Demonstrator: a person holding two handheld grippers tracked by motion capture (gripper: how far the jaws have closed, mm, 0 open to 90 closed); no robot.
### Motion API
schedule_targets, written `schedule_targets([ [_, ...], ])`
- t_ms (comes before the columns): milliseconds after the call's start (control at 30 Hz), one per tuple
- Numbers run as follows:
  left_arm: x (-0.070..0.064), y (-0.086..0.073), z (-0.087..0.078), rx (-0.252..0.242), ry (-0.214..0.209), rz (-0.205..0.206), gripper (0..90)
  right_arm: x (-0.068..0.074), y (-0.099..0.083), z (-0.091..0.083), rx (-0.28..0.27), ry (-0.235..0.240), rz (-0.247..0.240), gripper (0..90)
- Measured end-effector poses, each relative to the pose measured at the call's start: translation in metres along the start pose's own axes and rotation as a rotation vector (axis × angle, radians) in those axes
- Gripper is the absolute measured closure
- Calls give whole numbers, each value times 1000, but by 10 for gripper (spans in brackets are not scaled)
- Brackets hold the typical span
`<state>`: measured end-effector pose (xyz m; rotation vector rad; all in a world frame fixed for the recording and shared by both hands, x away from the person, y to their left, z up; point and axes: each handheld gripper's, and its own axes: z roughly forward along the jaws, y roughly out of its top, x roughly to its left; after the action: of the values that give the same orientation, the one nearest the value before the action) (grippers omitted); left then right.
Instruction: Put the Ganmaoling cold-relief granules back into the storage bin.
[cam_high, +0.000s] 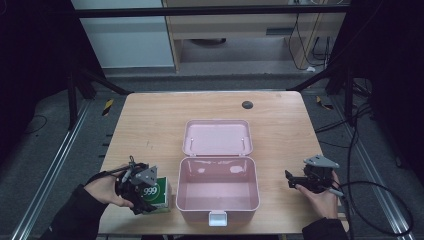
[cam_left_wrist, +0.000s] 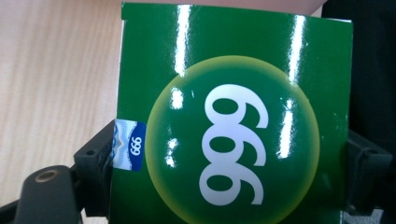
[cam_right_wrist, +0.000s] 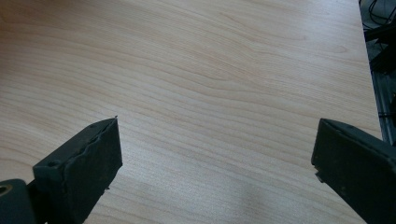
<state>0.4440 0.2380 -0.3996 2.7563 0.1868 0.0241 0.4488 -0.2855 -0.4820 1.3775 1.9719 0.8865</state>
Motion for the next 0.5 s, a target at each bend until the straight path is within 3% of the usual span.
schedule_targets([
  [500, 0, 18, -60, -53, 40, -8, 138, 1, -1, 0, 5, 6, 4, 21],
])
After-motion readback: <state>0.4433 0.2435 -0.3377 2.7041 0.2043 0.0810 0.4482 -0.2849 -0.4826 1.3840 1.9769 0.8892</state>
